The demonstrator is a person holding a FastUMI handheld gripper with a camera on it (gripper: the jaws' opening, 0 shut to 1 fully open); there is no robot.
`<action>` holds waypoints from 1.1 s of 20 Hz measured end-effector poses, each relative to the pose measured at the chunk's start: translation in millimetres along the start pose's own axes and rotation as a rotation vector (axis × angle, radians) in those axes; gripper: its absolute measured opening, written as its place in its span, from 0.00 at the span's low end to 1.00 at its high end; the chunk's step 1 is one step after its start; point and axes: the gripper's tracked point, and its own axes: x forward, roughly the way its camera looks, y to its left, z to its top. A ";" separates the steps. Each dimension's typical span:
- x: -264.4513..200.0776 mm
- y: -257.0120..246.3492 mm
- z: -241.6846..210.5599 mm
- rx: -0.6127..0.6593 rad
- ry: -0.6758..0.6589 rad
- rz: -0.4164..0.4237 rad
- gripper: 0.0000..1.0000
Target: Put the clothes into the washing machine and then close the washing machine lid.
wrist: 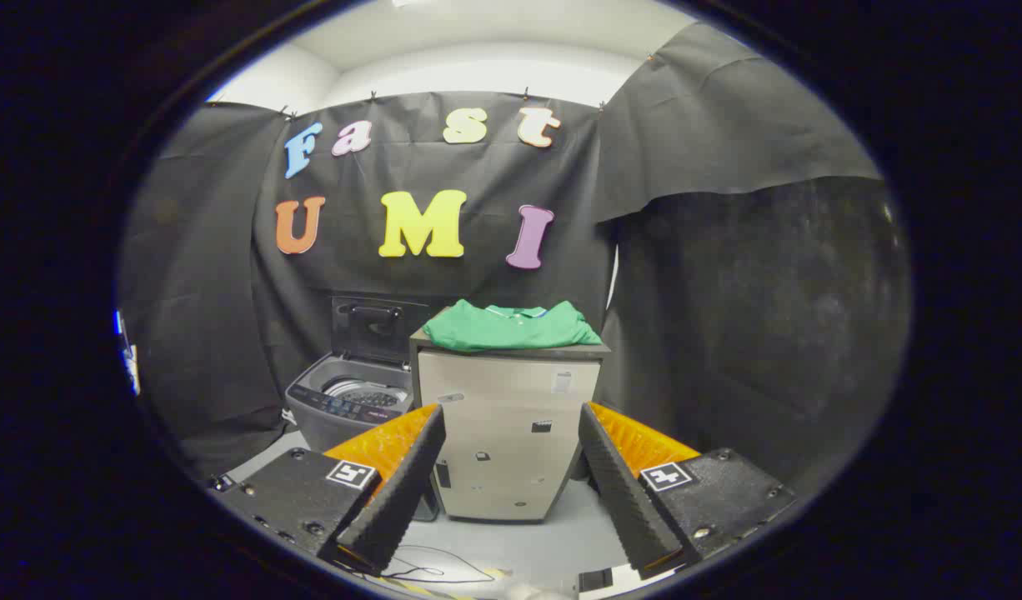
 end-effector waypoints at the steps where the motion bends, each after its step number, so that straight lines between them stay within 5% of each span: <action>1: -1.3 -0.4 -0.9 -0.001 0.001 0.001 1.00; 22: -12.1 -5.4 -9.7 0.025 0.002 -0.050 1.00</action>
